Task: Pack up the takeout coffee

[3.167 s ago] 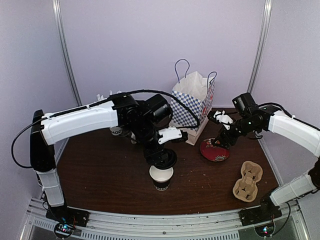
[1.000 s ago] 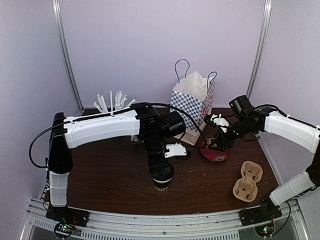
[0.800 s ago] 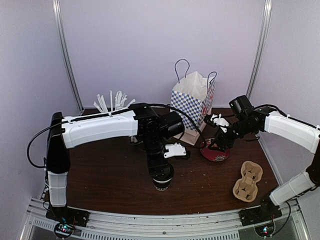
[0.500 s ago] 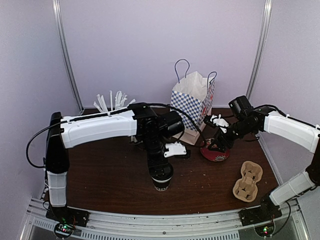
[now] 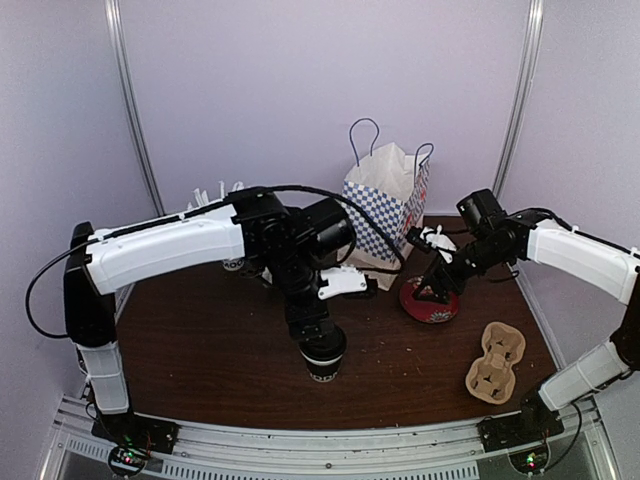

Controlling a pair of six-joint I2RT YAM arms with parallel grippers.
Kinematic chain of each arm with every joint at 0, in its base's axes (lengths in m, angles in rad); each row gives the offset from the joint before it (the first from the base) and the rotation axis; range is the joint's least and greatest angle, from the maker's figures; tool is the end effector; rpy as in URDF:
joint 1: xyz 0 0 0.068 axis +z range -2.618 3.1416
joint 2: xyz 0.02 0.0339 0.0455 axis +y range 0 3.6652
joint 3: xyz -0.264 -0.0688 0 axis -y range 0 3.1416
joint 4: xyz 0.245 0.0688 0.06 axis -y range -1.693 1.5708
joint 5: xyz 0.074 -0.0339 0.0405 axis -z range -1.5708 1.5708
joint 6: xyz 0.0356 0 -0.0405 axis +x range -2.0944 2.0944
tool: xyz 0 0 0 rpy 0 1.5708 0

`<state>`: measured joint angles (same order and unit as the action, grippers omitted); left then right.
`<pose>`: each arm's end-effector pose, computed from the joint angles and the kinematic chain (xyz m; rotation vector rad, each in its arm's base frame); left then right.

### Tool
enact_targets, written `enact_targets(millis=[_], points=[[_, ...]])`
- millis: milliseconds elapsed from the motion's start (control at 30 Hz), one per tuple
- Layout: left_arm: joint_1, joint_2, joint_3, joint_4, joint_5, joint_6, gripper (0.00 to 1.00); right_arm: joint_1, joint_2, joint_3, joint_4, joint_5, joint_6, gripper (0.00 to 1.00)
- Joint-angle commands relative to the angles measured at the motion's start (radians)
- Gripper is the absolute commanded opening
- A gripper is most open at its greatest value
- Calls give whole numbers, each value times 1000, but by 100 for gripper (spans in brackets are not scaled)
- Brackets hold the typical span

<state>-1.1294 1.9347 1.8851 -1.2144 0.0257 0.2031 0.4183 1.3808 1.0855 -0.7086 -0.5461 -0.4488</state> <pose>0.1678 -0.3573 0.3035 1.7780 2.2523 -0.2312 0.2466 0.1299 0.2708 -1.2291 2.1720 0.6855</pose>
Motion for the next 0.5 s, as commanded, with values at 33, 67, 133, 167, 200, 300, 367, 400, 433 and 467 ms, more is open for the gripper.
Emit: enact_targets(millis=[33, 67, 133, 167, 200, 300, 367, 400, 433, 467], points=[[37, -120, -13, 64, 9, -39, 89, 2, 0, 79, -28, -144, 110, 81], [62, -133, -18, 90, 16, -72, 88, 10, 4, 93, -38, -169, 131, 80], [123, -159, -49, 168, 29, -185, 84, 37, 26, 116, -46, -201, 200, 77], [147, -168, -68, 202, 47, -248, 82, 56, 46, 132, -62, -234, 232, 76], [163, -181, -90, 234, 61, -301, 80, 75, 69, 145, -76, -265, 267, 75], [176, -234, -221, 379, 101, -416, 80, 154, 130, 156, -91, -330, 345, 71], [180, -260, -303, 467, 138, -489, 80, 203, 158, 146, -69, -343, 379, 71], [182, -267, -337, 503, 150, -520, 80, 220, 176, 140, -56, -351, 397, 72], [185, -276, -373, 541, 178, -550, 80, 232, 193, 137, -38, -358, 418, 74], [187, -281, -407, 576, 197, -578, 81, 241, 211, 134, -23, -365, 445, 76]])
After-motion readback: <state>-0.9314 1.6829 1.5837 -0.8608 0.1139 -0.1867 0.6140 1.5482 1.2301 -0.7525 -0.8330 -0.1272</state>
